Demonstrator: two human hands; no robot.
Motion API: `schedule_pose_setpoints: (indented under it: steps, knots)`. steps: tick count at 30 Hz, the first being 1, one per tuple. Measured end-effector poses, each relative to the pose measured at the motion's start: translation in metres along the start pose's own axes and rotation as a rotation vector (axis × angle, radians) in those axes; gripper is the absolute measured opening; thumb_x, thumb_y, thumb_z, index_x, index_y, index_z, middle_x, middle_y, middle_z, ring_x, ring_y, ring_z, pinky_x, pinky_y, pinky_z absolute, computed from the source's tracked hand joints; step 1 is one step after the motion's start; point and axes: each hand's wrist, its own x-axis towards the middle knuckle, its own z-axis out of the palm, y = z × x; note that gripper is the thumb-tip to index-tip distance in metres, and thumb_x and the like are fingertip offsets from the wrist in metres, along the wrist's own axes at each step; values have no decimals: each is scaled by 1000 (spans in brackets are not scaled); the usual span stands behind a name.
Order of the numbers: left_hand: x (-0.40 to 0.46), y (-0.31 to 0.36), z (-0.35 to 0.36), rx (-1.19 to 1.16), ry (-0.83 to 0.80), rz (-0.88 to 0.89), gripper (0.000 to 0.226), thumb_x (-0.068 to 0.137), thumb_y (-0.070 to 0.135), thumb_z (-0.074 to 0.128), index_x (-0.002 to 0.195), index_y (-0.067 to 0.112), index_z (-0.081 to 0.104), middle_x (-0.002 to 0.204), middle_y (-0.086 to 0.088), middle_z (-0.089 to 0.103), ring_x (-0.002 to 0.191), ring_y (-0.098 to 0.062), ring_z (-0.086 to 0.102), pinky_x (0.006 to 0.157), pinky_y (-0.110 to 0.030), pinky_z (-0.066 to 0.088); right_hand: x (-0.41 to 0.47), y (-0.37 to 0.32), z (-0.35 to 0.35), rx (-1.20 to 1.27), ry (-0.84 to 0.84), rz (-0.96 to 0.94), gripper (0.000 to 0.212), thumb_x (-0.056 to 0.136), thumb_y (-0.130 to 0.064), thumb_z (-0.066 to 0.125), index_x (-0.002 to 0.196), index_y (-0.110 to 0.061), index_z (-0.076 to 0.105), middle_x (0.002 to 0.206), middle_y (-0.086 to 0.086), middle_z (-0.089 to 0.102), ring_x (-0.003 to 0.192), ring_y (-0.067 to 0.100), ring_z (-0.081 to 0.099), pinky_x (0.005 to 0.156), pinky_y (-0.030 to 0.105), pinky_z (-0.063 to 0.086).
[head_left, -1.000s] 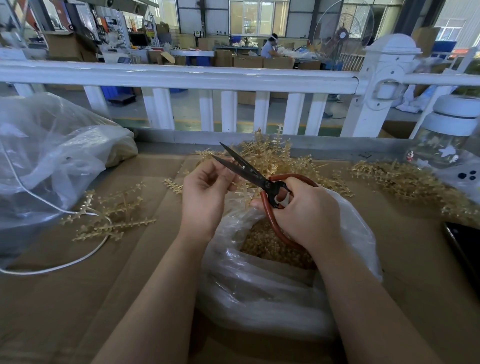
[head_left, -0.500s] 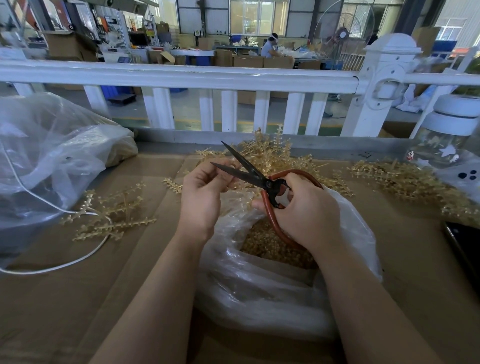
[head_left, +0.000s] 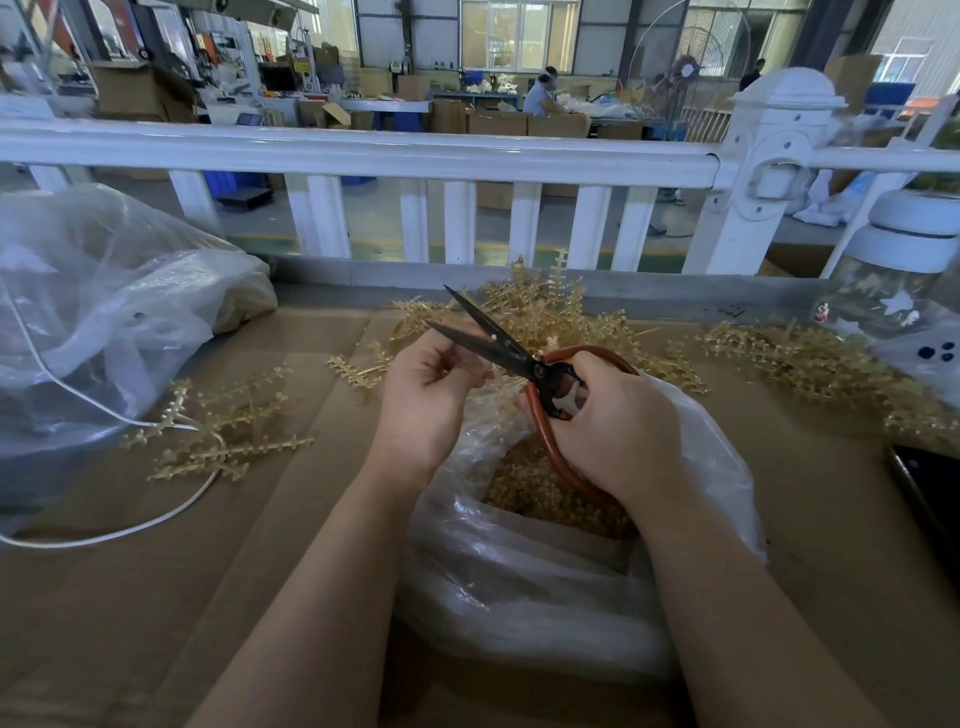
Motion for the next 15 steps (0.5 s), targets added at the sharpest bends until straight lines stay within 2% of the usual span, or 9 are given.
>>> schedule_pose_setpoints:
  steps: [5,11,15]
  knots:
    - [0,-1,-1,-36,-18,-22,18,90,-15,48,90,-6,63,76,-14,60,72,-16,58,70,-25,49,0,-1,0,11,19,-10,49,83,-71,53,94,-26,71,77,-13,70,68,9,65,59,27,55]
    - [1,0,-1,-109,-50,-22,25,91,-15,47,87,4,63,72,-9,57,68,-13,55,67,-21,47,-1,1,0,55,31,-24,51,81,-73,53,95,-28,71,76,-14,70,67,9,64,59,27,55]
    - [0,1,-2,-125,-57,-23,23,93,-14,46,90,3,62,75,-11,57,69,-13,55,68,-22,47,-1,1,0,78,18,-25,47,80,-75,55,91,-31,70,73,-16,67,65,6,60,54,16,44]
